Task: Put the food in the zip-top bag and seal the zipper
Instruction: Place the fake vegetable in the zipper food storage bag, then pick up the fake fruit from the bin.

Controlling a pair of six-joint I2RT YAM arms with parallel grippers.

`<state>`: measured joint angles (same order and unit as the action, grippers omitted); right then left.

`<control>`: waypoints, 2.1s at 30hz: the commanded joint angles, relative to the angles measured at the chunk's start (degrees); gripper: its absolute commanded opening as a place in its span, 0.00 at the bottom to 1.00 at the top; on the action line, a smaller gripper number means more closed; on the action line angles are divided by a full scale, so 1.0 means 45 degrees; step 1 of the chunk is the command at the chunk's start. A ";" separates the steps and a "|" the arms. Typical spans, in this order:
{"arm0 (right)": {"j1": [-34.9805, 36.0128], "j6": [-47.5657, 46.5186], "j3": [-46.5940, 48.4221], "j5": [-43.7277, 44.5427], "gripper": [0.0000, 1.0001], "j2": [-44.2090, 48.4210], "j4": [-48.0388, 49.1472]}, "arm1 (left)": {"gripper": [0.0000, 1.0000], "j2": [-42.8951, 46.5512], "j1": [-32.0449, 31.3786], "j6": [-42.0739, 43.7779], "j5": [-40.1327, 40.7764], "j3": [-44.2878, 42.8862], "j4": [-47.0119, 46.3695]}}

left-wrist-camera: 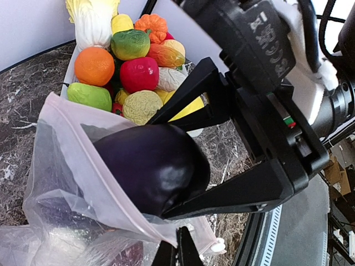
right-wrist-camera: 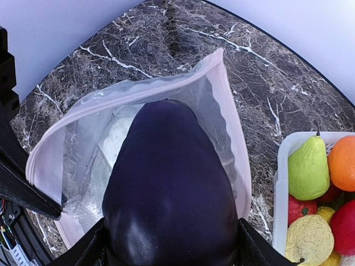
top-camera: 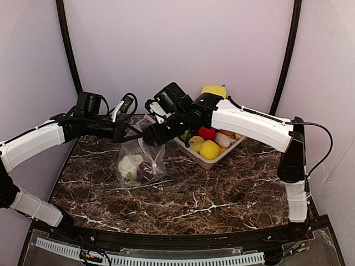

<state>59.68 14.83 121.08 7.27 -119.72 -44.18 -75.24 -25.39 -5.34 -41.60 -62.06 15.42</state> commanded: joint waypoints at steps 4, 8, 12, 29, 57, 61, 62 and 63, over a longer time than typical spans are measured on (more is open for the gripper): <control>0.0558 -0.0881 0.0379 -0.1057 0.67 -0.0598 0.0053 | 0.01 0.0100 -0.0059 0.0011 -0.0226 0.0189 -0.0102; 0.0546 -0.0811 0.0419 -0.1065 0.67 -0.0728 -0.0002 | 0.01 0.0154 -0.0062 0.0003 -0.0278 0.0197 -0.0142; 0.0394 -0.0709 0.0697 -0.1019 0.70 -0.0897 -0.0290 | 0.01 0.0400 -0.0062 -0.0031 -0.0367 0.0282 -0.0329; 0.0483 -0.0720 -0.1433 -0.3430 0.71 0.0856 0.1585 | 0.01 0.1036 -0.0042 -0.0218 -0.0202 0.0597 -0.0897; 0.0052 0.0419 -0.0134 -0.1850 0.93 0.0233 -0.0323 | 0.01 0.1359 -0.0042 -0.0340 -0.1227 0.0774 -0.1513; 0.0057 0.0241 -0.1120 -0.2039 0.91 0.1443 0.0419 | 0.01 0.1385 -0.0052 -0.0312 -0.0475 0.0755 -0.1318; 0.0048 0.0208 -0.1410 -0.2073 0.91 0.1743 0.0602 | 0.01 0.1373 -0.0047 -0.0320 -0.0351 0.0752 -0.1239; 0.0057 0.0201 -0.1697 -0.2107 0.91 0.2079 0.0793 | 0.01 0.1371 -0.0043 -0.0322 -0.0170 0.0749 -0.1210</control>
<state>60.10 16.53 116.97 -1.76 -117.93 -45.87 -70.41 -25.39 -6.72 -45.47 -59.09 9.91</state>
